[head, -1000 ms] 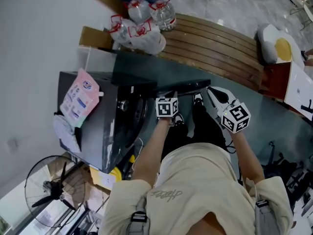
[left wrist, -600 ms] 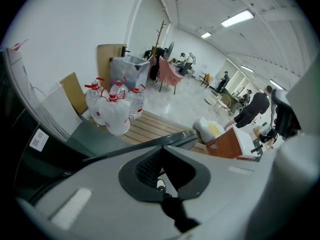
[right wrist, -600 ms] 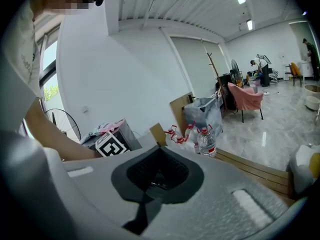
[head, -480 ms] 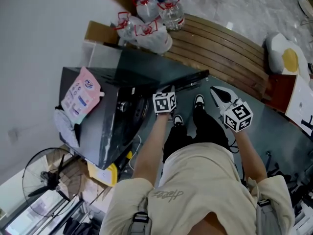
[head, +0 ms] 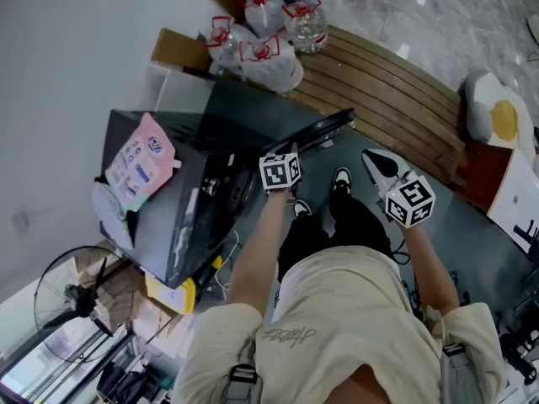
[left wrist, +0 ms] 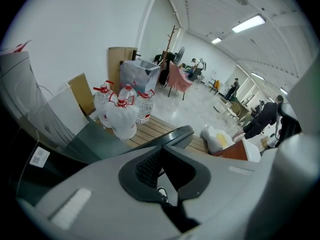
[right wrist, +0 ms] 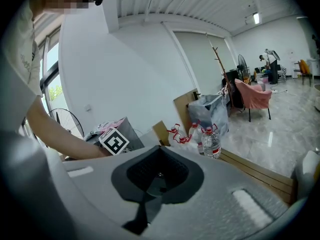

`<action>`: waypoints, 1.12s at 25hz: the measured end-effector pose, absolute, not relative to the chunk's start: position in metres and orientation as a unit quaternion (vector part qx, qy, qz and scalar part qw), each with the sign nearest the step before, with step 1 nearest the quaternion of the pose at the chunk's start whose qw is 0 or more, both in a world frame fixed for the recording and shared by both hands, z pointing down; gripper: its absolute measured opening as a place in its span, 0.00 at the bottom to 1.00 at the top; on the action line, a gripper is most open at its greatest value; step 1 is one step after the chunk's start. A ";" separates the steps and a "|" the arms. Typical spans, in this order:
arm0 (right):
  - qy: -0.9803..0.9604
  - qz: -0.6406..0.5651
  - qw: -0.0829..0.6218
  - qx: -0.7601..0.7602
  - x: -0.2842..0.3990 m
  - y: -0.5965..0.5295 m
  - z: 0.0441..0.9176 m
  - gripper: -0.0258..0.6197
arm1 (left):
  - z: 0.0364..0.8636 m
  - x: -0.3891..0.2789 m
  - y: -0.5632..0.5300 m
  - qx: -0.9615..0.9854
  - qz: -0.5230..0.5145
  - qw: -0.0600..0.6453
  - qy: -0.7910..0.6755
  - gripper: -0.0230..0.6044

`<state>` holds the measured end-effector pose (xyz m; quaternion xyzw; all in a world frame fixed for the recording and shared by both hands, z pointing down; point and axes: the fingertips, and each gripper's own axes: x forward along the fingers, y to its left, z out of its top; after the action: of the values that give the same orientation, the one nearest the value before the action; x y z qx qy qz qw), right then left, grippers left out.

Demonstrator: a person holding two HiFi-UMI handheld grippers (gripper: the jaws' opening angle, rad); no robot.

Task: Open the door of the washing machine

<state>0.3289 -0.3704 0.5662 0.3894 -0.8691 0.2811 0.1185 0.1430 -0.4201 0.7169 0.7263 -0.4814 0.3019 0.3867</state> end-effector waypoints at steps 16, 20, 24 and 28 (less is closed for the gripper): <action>-0.885 0.284 0.128 0.346 0.319 -0.412 0.580 0.04 | 0.715 0.121 -0.467 0.698 0.270 0.401 -0.528 0.07; -0.889 0.282 0.128 0.336 0.316 -0.420 0.579 0.04 | 0.713 0.121 -0.468 0.698 0.264 0.406 -0.527 0.07; -0.894 0.276 0.130 0.329 0.318 -0.430 0.579 0.04 | 0.712 0.121 -0.463 0.693 0.266 0.405 -0.533 0.07; -0.895 0.270 0.131 0.329 0.322 -0.433 0.577 0.04 | 0.714 0.123 -0.461 0.692 0.266 0.407 -0.534 0.07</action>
<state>0.3223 -0.4333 0.5766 0.3290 -0.8954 0.2698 0.1309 0.1235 -0.4605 0.7136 0.6920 -0.5337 0.2658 0.4070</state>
